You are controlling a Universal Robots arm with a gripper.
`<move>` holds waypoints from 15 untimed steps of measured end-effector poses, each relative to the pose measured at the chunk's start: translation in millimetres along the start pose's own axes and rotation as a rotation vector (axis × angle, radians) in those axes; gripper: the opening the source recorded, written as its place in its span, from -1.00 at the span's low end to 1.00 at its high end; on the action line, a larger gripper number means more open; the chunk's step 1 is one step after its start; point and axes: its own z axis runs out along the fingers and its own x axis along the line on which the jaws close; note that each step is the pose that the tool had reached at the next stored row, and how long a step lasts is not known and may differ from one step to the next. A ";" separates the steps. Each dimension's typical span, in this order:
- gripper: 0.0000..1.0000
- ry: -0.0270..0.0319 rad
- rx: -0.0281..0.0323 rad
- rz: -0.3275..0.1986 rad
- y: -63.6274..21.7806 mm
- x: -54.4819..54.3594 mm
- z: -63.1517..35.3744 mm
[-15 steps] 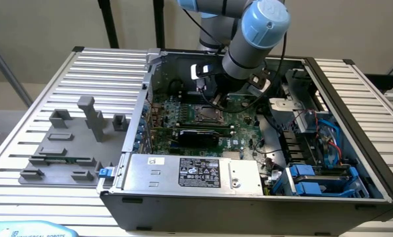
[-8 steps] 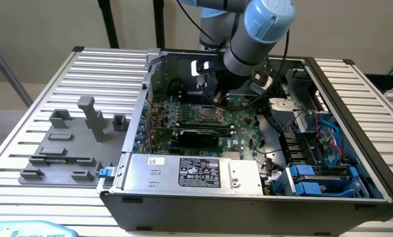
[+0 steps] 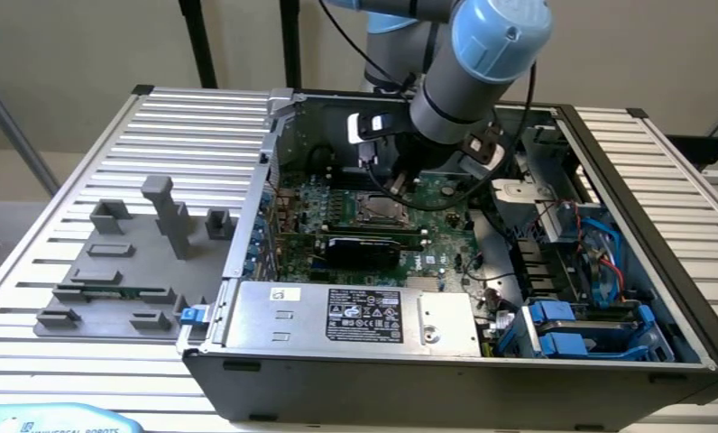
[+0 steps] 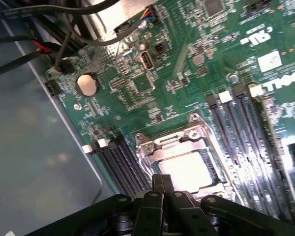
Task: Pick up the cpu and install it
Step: 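Install the second cpu locking lever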
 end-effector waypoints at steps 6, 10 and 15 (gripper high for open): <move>-0.79 -0.0001 0.0000 0.000 0.5 -18.7 -9.9; -0.79 -0.0002 0.0000 0.000 -1.0 -30.8 -15.4; -0.79 -0.0001 0.0000 0.000 -6.1 -42.4 -23.1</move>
